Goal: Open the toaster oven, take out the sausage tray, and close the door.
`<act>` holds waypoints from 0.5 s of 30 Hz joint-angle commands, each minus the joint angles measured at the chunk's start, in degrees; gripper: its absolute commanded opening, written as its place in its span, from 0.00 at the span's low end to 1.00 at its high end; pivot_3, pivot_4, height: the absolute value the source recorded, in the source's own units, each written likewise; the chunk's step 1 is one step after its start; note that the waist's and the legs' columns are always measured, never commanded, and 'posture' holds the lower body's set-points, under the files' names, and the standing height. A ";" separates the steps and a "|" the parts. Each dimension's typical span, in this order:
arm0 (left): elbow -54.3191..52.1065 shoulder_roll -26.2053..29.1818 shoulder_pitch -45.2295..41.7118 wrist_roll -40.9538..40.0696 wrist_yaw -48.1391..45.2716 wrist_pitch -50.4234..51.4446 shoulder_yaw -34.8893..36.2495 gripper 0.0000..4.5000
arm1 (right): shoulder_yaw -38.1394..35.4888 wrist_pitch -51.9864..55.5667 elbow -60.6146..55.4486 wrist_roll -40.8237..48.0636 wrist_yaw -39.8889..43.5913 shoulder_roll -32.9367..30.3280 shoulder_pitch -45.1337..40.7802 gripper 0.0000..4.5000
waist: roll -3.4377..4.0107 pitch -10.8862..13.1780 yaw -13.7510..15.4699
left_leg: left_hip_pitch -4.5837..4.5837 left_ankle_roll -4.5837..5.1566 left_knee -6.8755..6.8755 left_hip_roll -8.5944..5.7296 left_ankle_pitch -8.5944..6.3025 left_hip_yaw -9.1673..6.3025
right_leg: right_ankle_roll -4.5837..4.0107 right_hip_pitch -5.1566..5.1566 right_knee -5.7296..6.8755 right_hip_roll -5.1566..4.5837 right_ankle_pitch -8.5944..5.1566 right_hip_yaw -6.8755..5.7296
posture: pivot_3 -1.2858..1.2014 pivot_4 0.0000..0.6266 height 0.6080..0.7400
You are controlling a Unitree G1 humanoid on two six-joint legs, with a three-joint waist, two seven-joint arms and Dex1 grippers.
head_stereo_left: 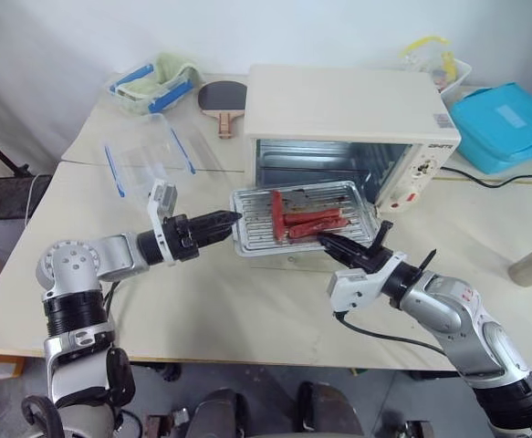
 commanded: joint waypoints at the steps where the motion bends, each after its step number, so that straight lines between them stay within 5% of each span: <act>1: 1.62 -3.25 -2.62 -3.16 3.80 3.03 4.52 0.95 | -0.21 -1.58 -1.19 1.44 -0.63 0.39 -0.90 0.00 | -0.01 0.01 0.02 | 0.00 0.00 -0.01 0.00 0.00 0.00 | 0.00 -0.01 0.00 0.00 0.00 0.00 | 0.52 0.24 1.00; 7: 3.89 -6.46 -4.35 -5.01 9.40 5.53 5.97 0.95 | 0.81 -3.22 -1.19 2.09 -0.50 0.73 -1.80 0.00 | -0.03 0.02 0.15 | -0.01 0.00 0.02 -0.02 0.00 -0.01 | 0.01 0.01 0.00 -0.02 0.00 0.00 | 0.52 0.24 1.00; 15: 6.22 -6.17 -3.76 -10.80 15.53 5.53 7.10 0.47 | 0.59 -3.26 -0.56 2.12 -0.45 0.78 -1.83 0.00 | -0.04 0.02 0.07 | 0.00 0.00 0.01 -0.01 0.00 -0.02 | 0.00 0.00 0.00 -0.01 0.00 0.01 | 0.52 0.24 1.00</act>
